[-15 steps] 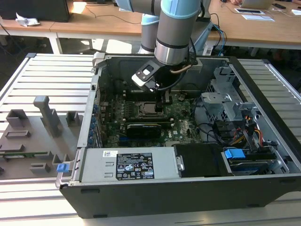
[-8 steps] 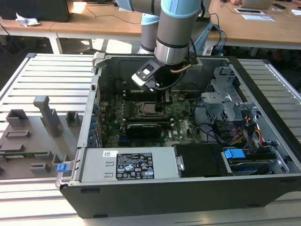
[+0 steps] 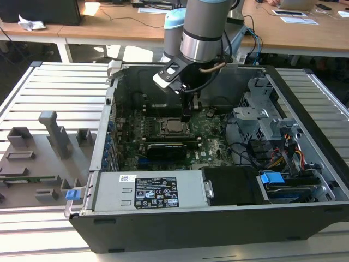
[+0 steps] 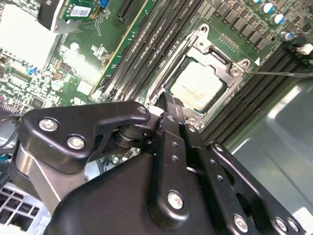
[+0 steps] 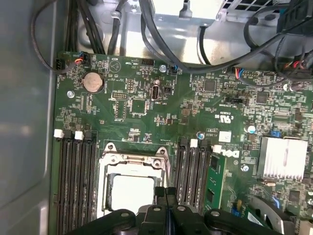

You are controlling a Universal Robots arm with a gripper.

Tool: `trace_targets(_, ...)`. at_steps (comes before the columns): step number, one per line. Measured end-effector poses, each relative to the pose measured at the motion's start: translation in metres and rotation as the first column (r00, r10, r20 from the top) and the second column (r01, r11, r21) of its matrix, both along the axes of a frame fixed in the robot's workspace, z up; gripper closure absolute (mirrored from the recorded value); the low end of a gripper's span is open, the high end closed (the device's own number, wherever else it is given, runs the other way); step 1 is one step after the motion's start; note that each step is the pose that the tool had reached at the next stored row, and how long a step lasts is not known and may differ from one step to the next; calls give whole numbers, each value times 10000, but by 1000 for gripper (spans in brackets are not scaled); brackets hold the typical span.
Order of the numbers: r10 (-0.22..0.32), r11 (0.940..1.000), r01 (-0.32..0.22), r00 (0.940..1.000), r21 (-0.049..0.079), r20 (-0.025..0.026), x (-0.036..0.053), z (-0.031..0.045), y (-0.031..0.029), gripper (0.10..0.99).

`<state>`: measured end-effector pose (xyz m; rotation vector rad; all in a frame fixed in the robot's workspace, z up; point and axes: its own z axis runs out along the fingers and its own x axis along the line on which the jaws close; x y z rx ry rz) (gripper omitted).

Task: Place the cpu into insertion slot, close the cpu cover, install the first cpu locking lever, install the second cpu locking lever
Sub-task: 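Close the cpu cover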

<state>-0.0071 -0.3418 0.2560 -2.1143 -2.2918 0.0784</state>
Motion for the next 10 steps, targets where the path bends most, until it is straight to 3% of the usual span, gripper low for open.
trace_targets(5, 0, 10000, 0, 10000, -1, 0, 0, 165, 4, 980)
trace_targets(10, -1, 10000, 1, 10000, 5, 2, 0, 230, 7, 980)
